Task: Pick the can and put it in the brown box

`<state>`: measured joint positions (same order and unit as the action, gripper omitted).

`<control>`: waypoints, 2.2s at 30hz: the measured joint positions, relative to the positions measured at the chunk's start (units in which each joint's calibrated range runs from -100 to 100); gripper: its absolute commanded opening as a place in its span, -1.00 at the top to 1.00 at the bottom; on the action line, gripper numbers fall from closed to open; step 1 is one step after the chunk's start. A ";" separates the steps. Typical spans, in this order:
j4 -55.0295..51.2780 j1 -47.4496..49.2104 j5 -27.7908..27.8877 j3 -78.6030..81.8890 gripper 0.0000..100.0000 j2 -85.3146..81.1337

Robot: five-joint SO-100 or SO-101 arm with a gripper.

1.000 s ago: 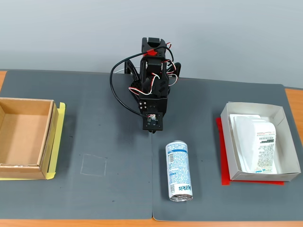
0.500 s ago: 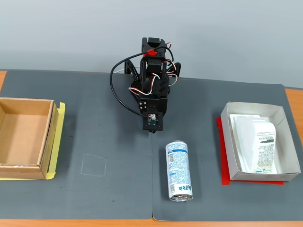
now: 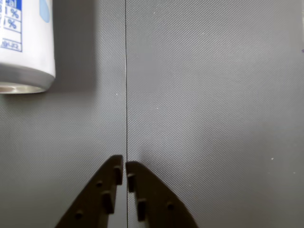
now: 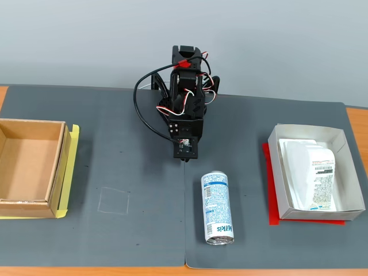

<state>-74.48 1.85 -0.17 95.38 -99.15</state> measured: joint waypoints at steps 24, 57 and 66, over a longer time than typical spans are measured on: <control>9.95 7.91 0.00 -40.07 0.98 43.79; 9.95 19.14 -8.74 -78.88 0.83 93.49; 9.95 18.99 -8.94 -79.51 0.26 94.84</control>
<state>-64.53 20.84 -9.11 15.87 -4.31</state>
